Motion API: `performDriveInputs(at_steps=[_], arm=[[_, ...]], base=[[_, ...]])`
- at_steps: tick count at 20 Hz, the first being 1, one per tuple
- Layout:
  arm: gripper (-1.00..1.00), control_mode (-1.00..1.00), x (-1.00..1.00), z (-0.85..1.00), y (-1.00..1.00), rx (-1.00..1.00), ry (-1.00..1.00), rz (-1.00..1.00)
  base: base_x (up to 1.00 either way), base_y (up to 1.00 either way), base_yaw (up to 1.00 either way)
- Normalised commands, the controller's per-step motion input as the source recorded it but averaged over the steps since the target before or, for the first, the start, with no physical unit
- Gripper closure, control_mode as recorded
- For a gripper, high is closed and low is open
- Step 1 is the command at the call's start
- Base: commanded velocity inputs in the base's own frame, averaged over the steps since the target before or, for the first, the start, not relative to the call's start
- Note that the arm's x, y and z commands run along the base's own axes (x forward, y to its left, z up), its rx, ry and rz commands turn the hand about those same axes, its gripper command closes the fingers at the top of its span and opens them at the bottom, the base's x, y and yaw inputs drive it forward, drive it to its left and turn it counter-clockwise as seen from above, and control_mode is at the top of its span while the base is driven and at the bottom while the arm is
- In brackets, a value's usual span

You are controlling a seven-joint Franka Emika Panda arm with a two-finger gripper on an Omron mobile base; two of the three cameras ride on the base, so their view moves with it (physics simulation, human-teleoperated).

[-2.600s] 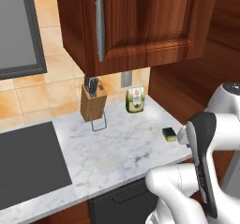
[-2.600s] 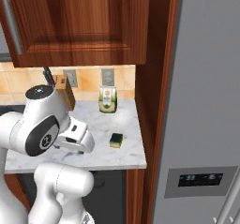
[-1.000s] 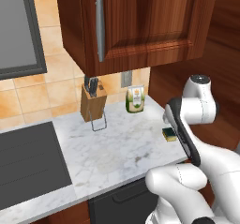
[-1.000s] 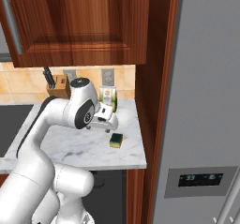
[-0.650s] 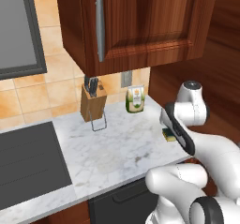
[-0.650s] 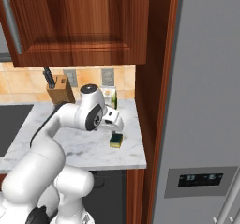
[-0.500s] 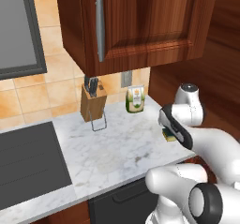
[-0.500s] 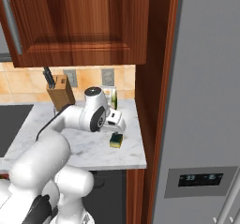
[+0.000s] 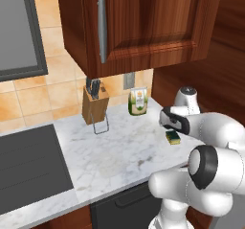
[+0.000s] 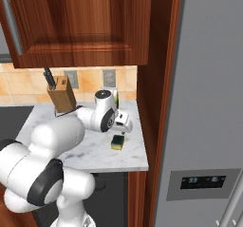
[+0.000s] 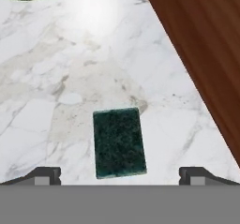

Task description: Place the sponge inside the microwave to prepare for sanitizing.

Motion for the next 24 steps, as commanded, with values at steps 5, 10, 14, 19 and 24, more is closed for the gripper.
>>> performDriveInputs(at_steps=[5,10,14,19,24], arm=[[-1.00,-1.00,0.07,-0.28,0.00,0.01,0.02,0.00],[-1.00,-1.00,0.00,-0.25,0.00,0.00,0.09,0.00],[-1.00,-1.00,0.04,-0.30,0.00,0.00,0.07,0.00],[-1.00,-1.00,0.09,-0.33,0.00,0.04,0.03,0.00],[-1.00,-1.00,0.03,-0.22,0.00,0.07,0.00,0.01]], base=[[0.00,0.00,0.00],[0.00,0.00,0.00],[0.00,0.00,0.00],[0.00,0.00,0.00],[0.00,0.00,0.00]])
